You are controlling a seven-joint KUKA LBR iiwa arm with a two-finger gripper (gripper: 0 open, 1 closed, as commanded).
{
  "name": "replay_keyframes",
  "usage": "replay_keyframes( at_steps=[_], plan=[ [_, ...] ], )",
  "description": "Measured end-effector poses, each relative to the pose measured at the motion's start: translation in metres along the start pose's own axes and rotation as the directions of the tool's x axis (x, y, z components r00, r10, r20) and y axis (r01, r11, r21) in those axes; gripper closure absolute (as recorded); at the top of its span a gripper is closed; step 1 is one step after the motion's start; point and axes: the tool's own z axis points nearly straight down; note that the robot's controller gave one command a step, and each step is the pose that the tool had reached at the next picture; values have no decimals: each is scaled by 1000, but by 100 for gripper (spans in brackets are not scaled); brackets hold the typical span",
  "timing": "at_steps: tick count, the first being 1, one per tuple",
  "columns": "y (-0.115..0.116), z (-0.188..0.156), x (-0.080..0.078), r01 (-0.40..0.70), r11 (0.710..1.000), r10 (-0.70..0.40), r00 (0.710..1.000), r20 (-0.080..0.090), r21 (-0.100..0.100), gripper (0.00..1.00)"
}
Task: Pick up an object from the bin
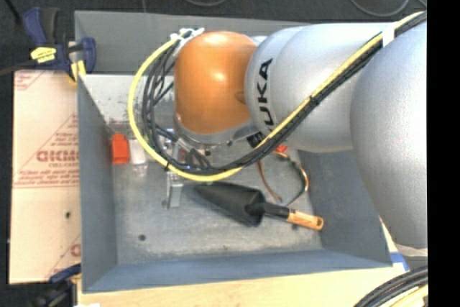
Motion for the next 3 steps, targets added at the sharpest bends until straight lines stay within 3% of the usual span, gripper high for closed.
replay_keyframes(
  at_steps=[1, 2, 3],
  plan=[
    [-1, -5, -1, -4, 1000, 4, 1000, 8, -2, 0],
    [-38, 1, 6, 54, 999, -54, 999, 6, -2, 0],
    [-57, -1, 20, -89, 996, 89, 996, 5, 0, 0]
  ],
)
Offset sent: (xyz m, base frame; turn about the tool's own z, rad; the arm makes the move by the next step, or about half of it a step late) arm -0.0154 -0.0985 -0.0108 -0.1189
